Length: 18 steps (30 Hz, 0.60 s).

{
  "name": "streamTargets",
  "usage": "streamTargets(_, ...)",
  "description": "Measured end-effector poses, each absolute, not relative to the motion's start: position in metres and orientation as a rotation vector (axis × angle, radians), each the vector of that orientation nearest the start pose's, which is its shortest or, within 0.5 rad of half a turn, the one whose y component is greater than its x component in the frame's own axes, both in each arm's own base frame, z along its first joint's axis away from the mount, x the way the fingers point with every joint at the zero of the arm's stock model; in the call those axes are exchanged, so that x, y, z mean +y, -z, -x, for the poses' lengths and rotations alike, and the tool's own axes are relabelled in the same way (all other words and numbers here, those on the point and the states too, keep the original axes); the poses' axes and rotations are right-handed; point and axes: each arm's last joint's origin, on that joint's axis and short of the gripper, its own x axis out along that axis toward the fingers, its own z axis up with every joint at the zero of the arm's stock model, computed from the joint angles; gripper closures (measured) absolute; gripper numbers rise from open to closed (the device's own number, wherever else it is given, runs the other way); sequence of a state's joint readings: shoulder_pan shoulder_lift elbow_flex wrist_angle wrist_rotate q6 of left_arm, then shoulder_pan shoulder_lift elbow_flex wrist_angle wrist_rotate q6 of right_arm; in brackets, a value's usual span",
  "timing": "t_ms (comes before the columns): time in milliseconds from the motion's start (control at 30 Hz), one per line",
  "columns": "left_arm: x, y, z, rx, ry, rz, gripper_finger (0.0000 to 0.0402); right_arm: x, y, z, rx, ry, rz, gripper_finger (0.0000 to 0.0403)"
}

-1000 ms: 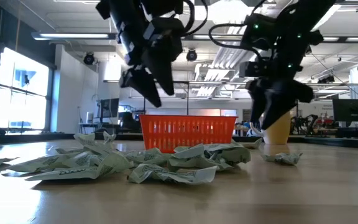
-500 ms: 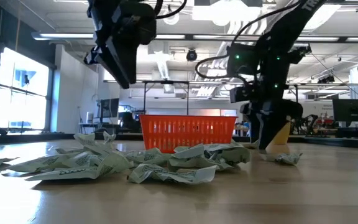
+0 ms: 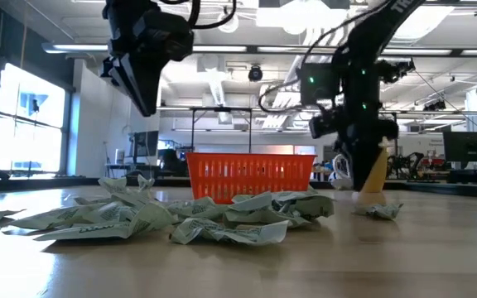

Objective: Pick and place Stevia / Truvia into bins
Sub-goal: Put the stevia packet into the orange bin

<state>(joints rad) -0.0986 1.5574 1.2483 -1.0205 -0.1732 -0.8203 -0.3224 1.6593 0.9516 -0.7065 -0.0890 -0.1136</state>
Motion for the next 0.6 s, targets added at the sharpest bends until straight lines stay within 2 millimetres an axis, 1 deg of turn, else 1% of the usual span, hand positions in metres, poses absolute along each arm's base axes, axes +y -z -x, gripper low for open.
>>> streamTargets(100, -0.023, -0.257, -0.278, 1.175, -0.615, 0.565, 0.0329, -0.073, -0.183, -0.284, 1.313, 0.082, -0.174, 0.0397)
streamTargets(233, -0.020, -0.247, -0.250, 1.126, -0.667, 0.663, 0.0361, -0.052, -0.212, -0.305, 1.216, 0.038, -0.193, 0.0396)
streamTargets(300, -0.019, -0.239, -0.237, 1.084, -0.654, 0.713, 0.0371, -0.042, -0.218, -0.315, 1.179, -0.009, -0.204, 0.0398)
streamTargets(367, -0.019, -0.228, -0.230, 1.043, -0.598, 0.752, 0.0373, -0.034, -0.217, -0.325, 1.140, -0.025, -0.221, 0.0393)
streamTargets(433, -0.019, -0.216, -0.228, 1.000, -0.558, 0.776, 0.0361, -0.029, -0.213, -0.332, 1.114, -0.011, -0.247, 0.0377)
streamTargets(467, -0.020, -0.211, -0.228, 0.982, -0.546, 0.782, 0.0346, -0.028, -0.212, -0.335, 1.102, 0.002, -0.258, 0.0364)
streamTargets(533, -0.020, -0.207, -0.231, 0.937, -0.518, 0.799, 0.0306, -0.028, -0.212, -0.338, 1.068, 0.025, -0.287, 0.0333)
streamTargets(600, -0.020, -0.205, -0.232, 0.942, -0.524, 0.796, 0.0261, -0.028, -0.213, -0.339, 1.060, 0.059, -0.323, 0.0294)
